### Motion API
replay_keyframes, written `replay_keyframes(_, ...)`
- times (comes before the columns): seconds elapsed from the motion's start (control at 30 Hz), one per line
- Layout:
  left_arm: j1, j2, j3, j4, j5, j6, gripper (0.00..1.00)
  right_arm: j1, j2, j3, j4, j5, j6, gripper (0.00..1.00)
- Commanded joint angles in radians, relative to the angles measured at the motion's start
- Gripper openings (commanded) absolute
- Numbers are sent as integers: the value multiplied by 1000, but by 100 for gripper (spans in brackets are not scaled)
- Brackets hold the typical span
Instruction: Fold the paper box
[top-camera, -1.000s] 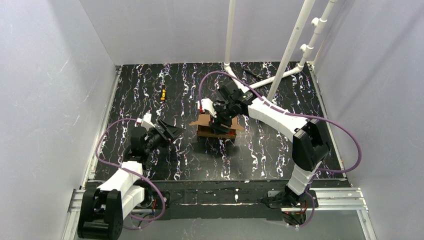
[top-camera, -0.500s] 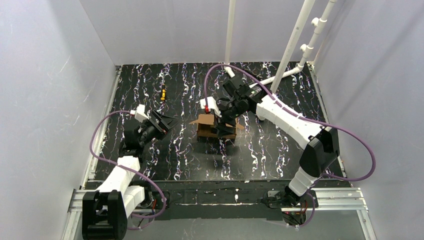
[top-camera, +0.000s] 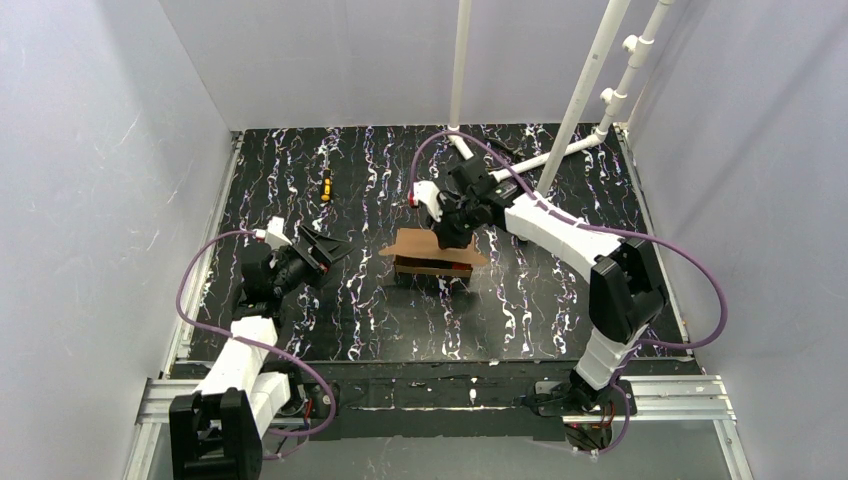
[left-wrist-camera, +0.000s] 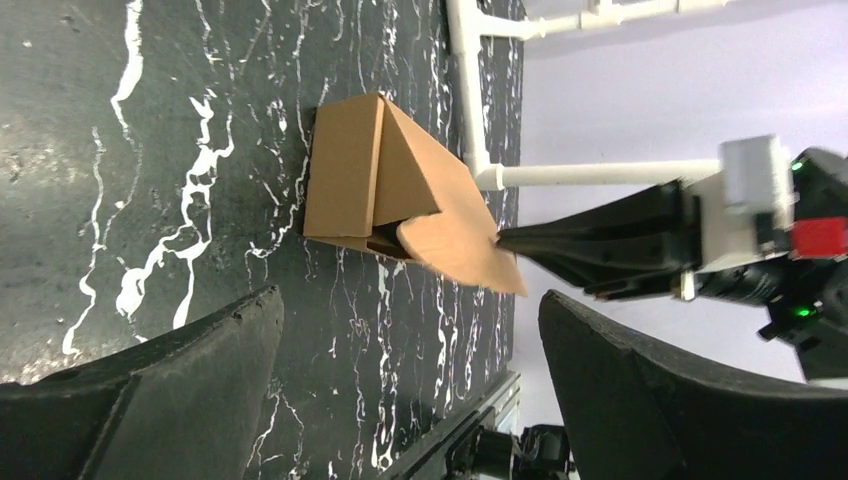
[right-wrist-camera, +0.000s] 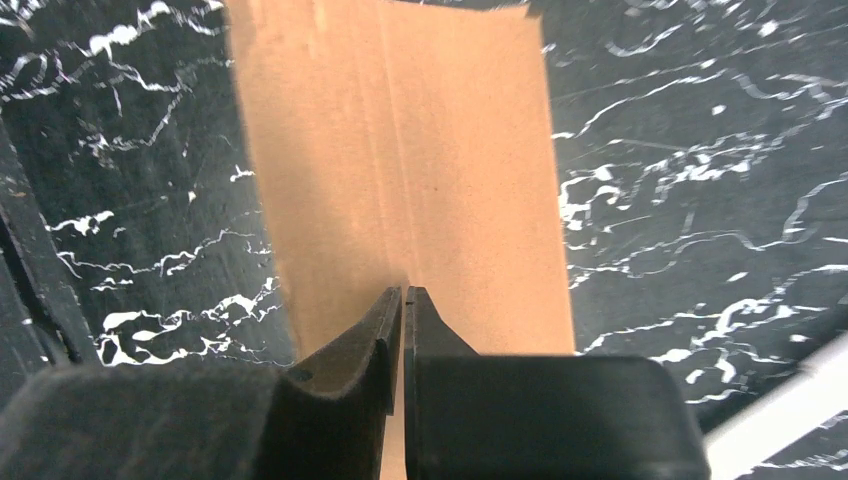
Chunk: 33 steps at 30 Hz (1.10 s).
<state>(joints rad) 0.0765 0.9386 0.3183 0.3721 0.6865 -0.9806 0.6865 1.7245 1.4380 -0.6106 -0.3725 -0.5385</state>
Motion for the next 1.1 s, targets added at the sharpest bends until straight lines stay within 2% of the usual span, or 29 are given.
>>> replay_keyframes(0.0,16,-57,-7,-137,-94,15,98,32,20,-63,70,-2,-27,13)
replay_keyframes(0.17,18,-25,45,-137,-33,78,98,69,71,-163,99,23,-42,13)
replay_keyframes(0.27,1,-8,106,-181,-7,155,89,67,78,-154,70,4,-55,15)
replay_keyframes(0.33,-54,15,177,-312,-60,235,88,62,61,-99,0,-47,-94,19)
replay_keyframes(0.4,-195,53,257,-436,-205,345,88,48,38,-37,-79,-111,-137,23)
replay_keyframes(0.5,-306,122,327,-456,-335,399,88,14,-12,11,-171,-209,-207,31)
replay_keyframes(0.57,-315,192,367,-429,-334,421,88,-22,-53,-4,-185,-273,-235,37)
replay_keyframes(0.67,-321,338,438,-414,-307,449,87,-73,-113,-95,-101,-347,-223,43)
replay_keyframes(0.77,-328,474,518,-417,-263,464,81,-99,-153,-200,4,-337,-207,46)
replay_keyframes(0.93,-360,626,645,-443,-248,496,80,-136,-240,-305,123,-313,-242,54)
replay_keyframes(1.07,-385,727,681,-463,-235,499,75,-184,-299,-402,252,-305,-224,51)
